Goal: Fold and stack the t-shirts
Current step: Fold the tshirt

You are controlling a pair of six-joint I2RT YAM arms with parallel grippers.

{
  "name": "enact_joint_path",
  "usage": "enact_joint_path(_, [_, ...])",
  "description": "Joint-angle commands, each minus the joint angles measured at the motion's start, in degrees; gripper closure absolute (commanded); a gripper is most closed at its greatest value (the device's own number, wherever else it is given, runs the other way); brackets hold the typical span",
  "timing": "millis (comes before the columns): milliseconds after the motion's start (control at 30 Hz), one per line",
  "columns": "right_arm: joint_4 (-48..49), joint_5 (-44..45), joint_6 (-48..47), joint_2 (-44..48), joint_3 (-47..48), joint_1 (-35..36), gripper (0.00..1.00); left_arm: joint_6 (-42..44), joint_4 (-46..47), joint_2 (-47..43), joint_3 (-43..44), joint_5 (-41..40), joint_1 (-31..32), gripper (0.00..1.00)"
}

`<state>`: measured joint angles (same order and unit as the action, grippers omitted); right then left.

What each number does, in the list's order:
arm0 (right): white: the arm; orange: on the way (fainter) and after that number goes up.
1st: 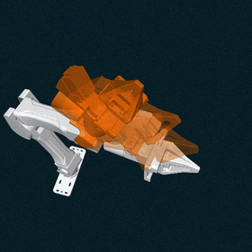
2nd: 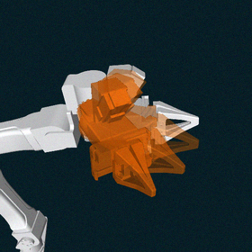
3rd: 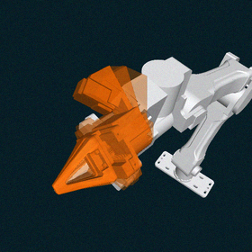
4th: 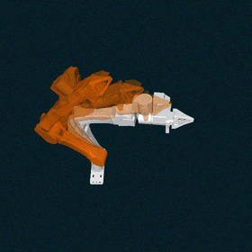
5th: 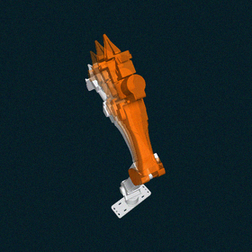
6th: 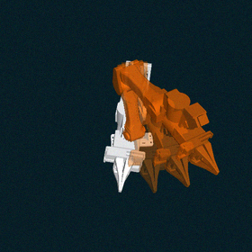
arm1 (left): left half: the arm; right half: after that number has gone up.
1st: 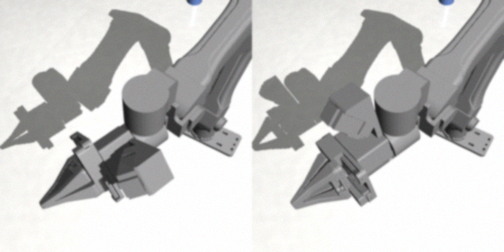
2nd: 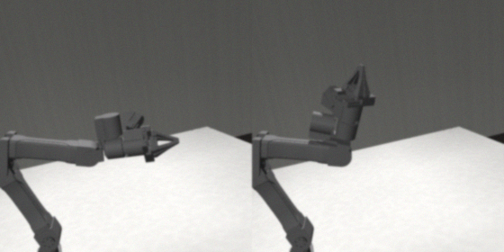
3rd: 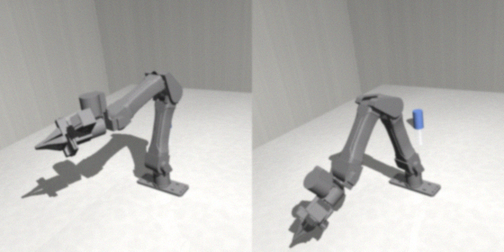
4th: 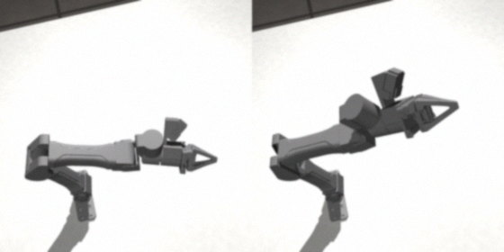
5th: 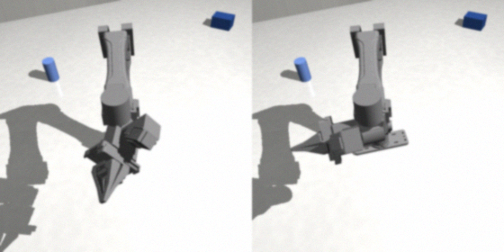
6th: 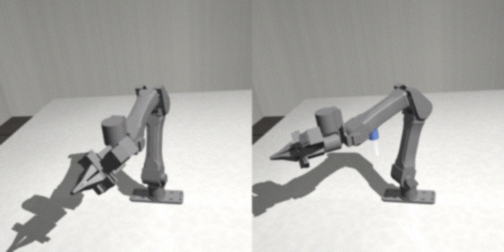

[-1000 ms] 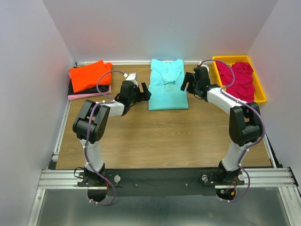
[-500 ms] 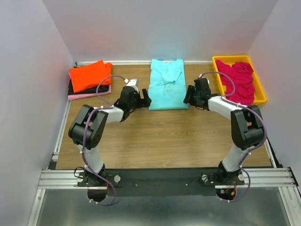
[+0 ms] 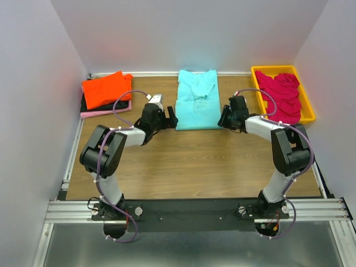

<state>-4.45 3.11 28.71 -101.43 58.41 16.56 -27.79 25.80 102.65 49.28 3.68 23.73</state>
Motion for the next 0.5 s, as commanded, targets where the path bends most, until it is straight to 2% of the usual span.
enact_joint_path(0, [1.2, -1.2, 0.6, -1.7, -0.8, 0.1, 0.59, 1.2, 0.5, -2.0, -1.5, -1.5, 0.3, 0.03])
enact_joint_path(233, [1.1, -0.8, 1.2, -2.1, -1.9, 0.2, 0.78, 1.5, 0.4, -3.3, -2.5, -2.0, 0.3, 0.03])
enact_joint_path(367, [1.0, -0.6, 1.5, -2.2, -2.8, 0.2, 0.91, 1.5, 0.4, -3.8, -3.4, -2.2, 0.3, 0.03])
enact_joint_path(400, [1.1, -0.4, 1.6, -2.2, -3.1, 0.1, 0.97, 1.4, 0.4, -3.8, -3.6, -2.2, 0.4, 0.03])
enact_joint_path(467, [1.1, -0.4, 1.8, -2.3, -3.6, 0.2, 1.0, 1.2, 0.4, -3.8, -3.7, -2.3, 0.6, 0.03])
